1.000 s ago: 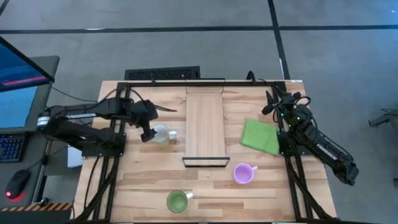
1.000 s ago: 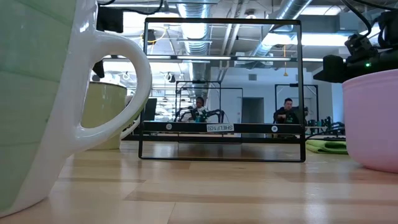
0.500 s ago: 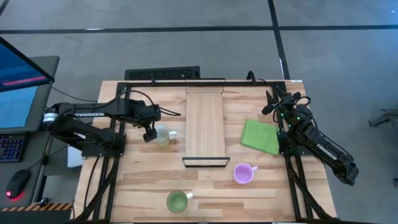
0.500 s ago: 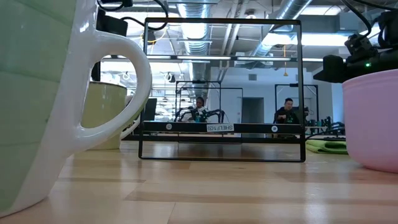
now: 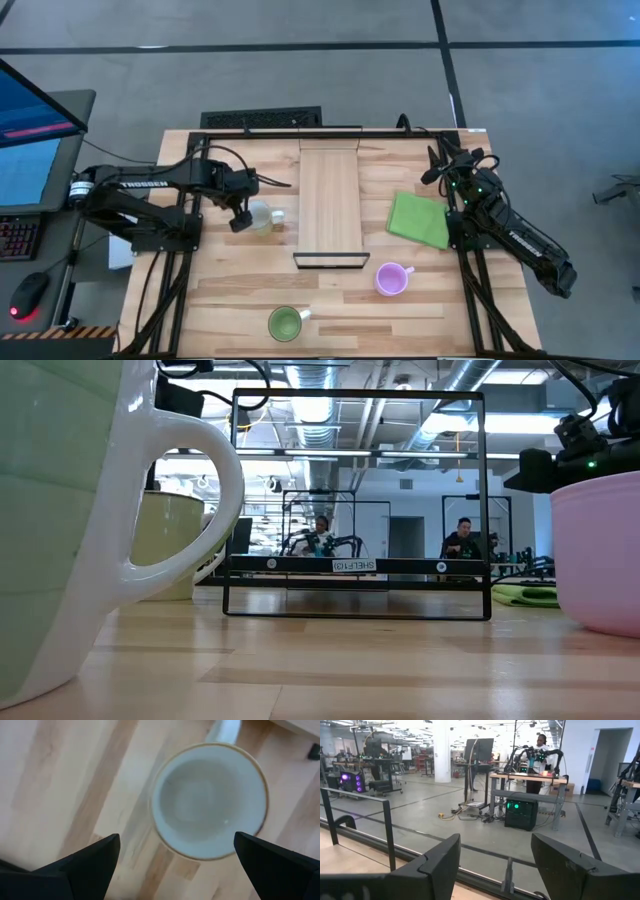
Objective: Stack small to large cups/mugs on shelf
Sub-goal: Put the yellow mug on the shelf
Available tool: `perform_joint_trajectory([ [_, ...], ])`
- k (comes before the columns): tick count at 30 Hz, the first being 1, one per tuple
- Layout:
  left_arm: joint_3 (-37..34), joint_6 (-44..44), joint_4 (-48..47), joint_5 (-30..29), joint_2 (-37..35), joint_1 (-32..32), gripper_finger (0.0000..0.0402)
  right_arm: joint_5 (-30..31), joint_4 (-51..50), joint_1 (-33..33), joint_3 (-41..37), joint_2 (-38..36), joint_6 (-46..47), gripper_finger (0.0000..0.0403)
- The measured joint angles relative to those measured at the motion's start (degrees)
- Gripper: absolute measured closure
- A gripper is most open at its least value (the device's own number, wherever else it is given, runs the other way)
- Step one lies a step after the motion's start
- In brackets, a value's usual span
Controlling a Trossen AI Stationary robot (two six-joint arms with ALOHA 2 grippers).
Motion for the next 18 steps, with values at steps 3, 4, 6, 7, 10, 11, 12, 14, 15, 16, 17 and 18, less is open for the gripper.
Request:
perform_joint_trajectory([
  [3, 0.0, 2.2, -0.2, 0.2, 0.0, 0.0, 0.0018, 0.0, 0.0, 0.0, 0.0, 0.0, 0.0, 0.0135],
  [4, 0.0, 2.9, -0.2, 0.2, 0.0, 0.0, 0.0018, 0.0, 0.0, 0.0, 0.0, 0.0, 0.0, 0.0135],
  [6, 0.0, 3.2, -0.2, -0.1, 0.0, 0.0, 0.0018, 0.0, 0.0, 0.0, 0.0, 0.0, 0.0, 0.0135],
  [7, 0.0, 2.9, -0.1, -0.4, 0.0, 0.0, 0.0018, 0.0, 0.0, 0.0, 0.0, 0.0, 0.0, 0.0135],
  [10, 0.0, 0.8, -0.4, -1.3, 0.0, 0.0, 0.0018, 0.0, 0.0, 0.0, 0.0, 0.0, 0.0, 0.0135],
  [11, 0.0, -0.1, -1.0, -2.3, 0.0, 0.0, 0.0018, 0.0, 0.0, 0.0, 0.0, 0.0, 0.0, 0.0135],
  [12, 0.0, -1.4, -2.0, -3.2, 0.0, 0.0, 0.0018, 0.0, 0.0, 0.0, 0.0, 0.0, 0.0, 0.0135],
  [14, 0.0, -3.4, -3.5, -5.1, 0.0, 0.3, 0.0018, 0.0, 0.0, 0.0, 0.0, 0.0, 0.0, 0.0135],
  [15, 0.0, -3.8, -3.6, -5.5, 0.0, 0.5, 0.0018, 0.0, 0.0, 0.0, 0.0, 0.0, 0.0, 0.0135],
  [16, 0.0, -3.9, -3.5, -5.5, 0.0, 0.7, 0.0018, 0.0, 0.0, 0.0, 0.0, 0.0, 0.0, 0.0135],
  [17, 0.0, -4.0, -3.5, -5.6, 0.0, 1.0, 0.0018, 0.0, 0.0, 0.0, 0.0, 0.0, 0.0, 0.0135],
  [18, 0.0, -4.0, -3.5, -5.6, 0.0, 1.3, 0.0018, 0.0, 0.0, 0.0, 0.0, 0.0, 0.0, 0.0135],
])
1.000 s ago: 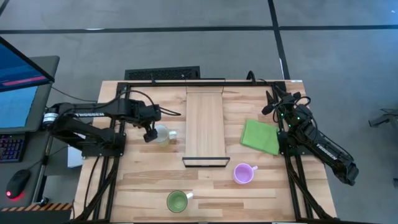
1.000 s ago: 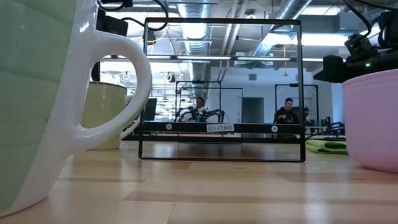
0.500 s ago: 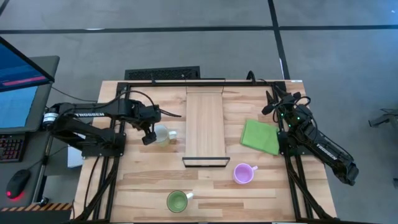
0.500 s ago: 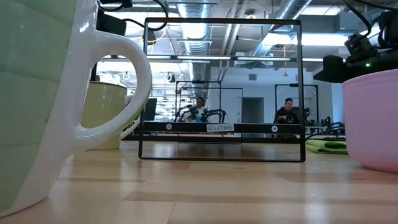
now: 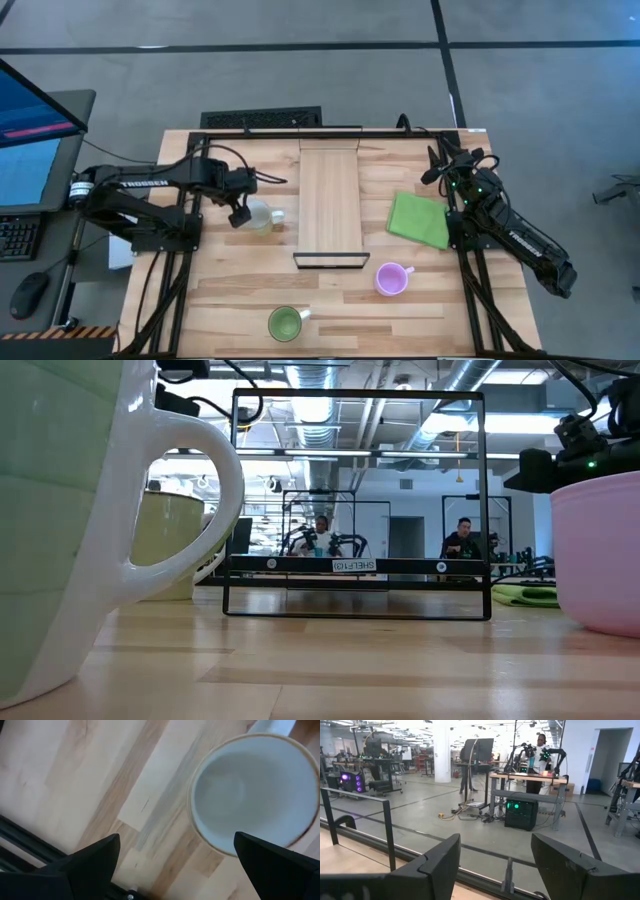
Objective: Stack small to large cups/mugs on shelf
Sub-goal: Put the yellow mug on the shelf
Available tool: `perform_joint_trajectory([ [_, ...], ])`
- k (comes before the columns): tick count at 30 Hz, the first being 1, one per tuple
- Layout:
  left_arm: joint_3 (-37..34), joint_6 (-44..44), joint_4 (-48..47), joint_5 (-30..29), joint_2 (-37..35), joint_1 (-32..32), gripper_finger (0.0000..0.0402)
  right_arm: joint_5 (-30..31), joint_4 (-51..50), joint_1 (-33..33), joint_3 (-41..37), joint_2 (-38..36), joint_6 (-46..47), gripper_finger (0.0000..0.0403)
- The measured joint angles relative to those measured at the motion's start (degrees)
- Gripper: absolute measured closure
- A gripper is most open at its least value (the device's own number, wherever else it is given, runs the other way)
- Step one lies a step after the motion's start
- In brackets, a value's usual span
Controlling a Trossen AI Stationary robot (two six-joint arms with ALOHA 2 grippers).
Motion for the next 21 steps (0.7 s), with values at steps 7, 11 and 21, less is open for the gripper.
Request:
perform_joint_trajectory([
  [7, -1.9, -2.9, 0.4, 1.0, 0.6, 1.6, 0.0018, 0.0, 0.0, 0.0, 0.0, 0.0, 0.3, 0.0135],
  [11, -3.0, -3.6, 0.5, 2.9, 1.4, 2.6, 0.0018, 0.0, 0.0, 0.0, 0.0, 0.0, 0.4, 0.0135],
  [21, -3.0, -4.5, 3.1, 1.6, 3.9, 2.8, 0.0018, 0.0, 0.0, 0.0, 0.0, 0.0, 0.4, 0.0135],
])
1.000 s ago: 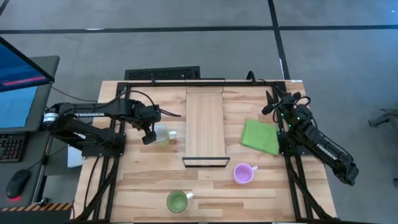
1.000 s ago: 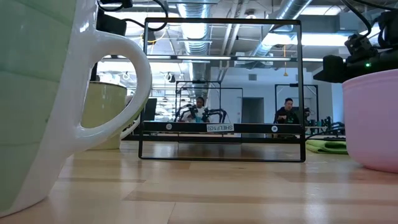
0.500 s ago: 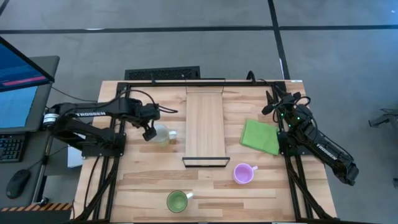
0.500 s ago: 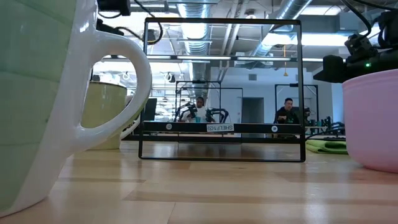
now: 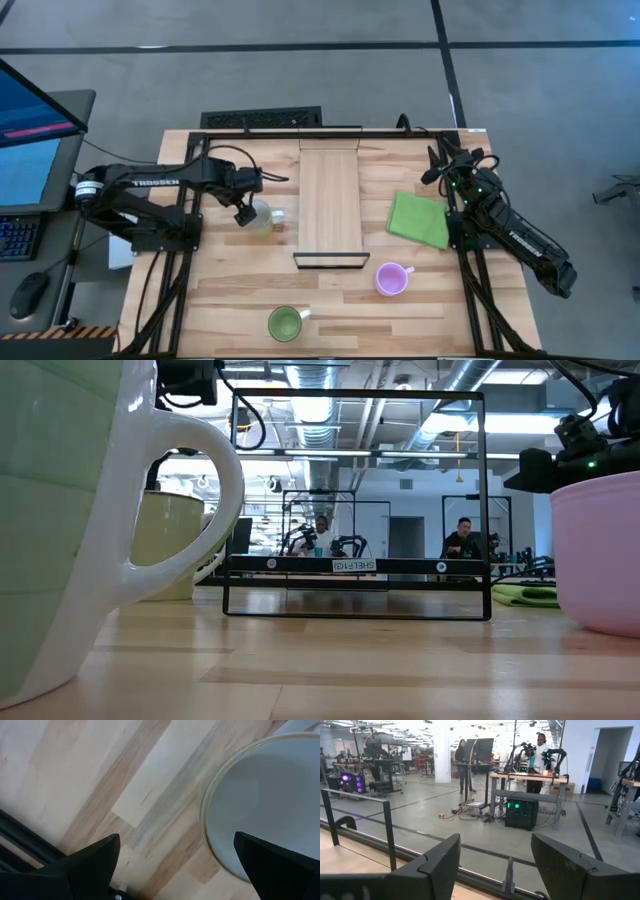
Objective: Stack small to large cups/mugs on shelf
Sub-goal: Put the yellow mug on the shelf
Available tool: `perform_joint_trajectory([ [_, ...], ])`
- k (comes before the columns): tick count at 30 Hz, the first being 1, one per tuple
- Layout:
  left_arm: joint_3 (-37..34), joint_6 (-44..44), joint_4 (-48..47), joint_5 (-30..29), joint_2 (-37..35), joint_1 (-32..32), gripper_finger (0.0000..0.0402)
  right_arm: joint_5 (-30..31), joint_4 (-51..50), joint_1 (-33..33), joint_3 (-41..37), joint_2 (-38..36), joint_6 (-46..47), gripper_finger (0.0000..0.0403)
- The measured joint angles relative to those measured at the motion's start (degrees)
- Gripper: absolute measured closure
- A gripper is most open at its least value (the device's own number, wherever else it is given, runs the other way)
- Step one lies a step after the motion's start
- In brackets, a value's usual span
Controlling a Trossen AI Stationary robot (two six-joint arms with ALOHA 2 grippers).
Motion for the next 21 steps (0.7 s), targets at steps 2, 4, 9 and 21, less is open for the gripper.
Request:
perform_joint_trajectory([
  [2, 0.0, -0.8, 0.0, 0.8, 1.3, 0.0, 0.0018, 0.0, 0.0, 0.0, 0.0, 0.0, -0.2, 0.0135],
  [4, 0.0, -1.3, 0.3, 1.2, 2.1, 0.0, 0.0018, 0.0, 0.0, 0.0, 0.0, 0.0, -0.5, 0.0135],
  [9, 0.0, -1.0, 2.8, 1.4, 2.4, 0.7, 0.0018, 0.0, 0.0, -0.1, 0.0, 0.0, -0.5, 0.0135],
  [21, 0.2, 2.6, 3.8, 1.3, 2.4, 1.4, 0.0018, 0.0, 0.0, -0.1, 0.0, 0.0, -0.9, 0.0135],
])
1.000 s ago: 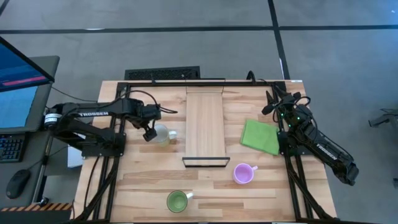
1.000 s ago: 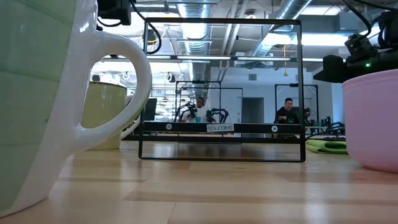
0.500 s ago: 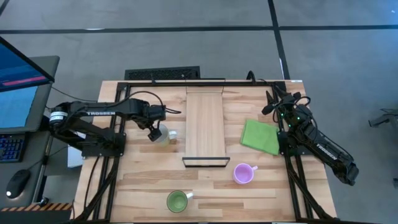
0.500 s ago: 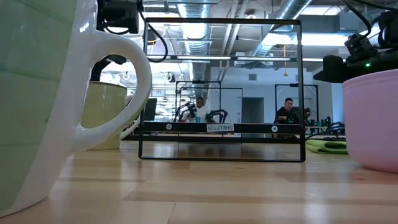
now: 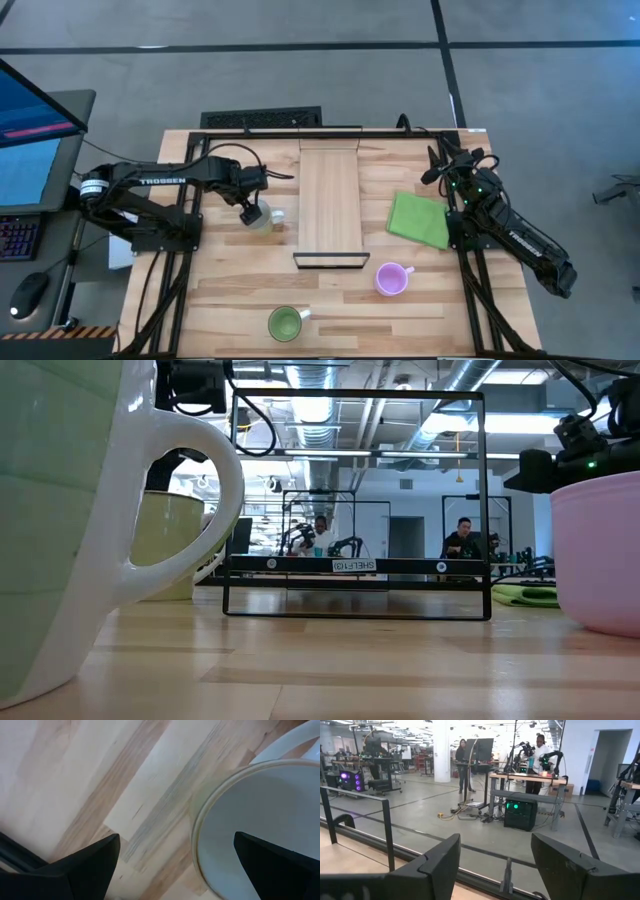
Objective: Stack small to large cups/mugs on shelf
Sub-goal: Put the yellow mug on the shelf
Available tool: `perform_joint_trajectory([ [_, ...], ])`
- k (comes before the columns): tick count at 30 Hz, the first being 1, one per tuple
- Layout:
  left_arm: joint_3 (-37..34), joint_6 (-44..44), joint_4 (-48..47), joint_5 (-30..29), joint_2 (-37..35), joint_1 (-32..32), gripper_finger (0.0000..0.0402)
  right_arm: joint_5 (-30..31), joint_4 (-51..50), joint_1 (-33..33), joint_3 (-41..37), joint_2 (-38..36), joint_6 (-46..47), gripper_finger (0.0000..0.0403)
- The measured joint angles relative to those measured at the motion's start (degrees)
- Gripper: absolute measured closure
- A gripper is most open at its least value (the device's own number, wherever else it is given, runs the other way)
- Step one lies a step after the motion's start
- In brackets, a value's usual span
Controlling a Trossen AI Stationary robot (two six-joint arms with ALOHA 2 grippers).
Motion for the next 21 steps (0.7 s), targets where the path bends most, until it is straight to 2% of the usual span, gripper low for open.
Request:
perform_joint_trajectory([
  [10, 0.0, 5.8, 1.9, 0.0, 0.0, 1.3, 0.0018, 0.0, 0.0, 0.0, 0.0, 0.0, 0.0, 0.0135],
  [21, 0.0, 6.7, 3.2, -0.3, 0.0, 1.4, 0.0018, 0.0, 0.0, 0.0, 0.0, 0.0, 0.0, 0.0135],
])
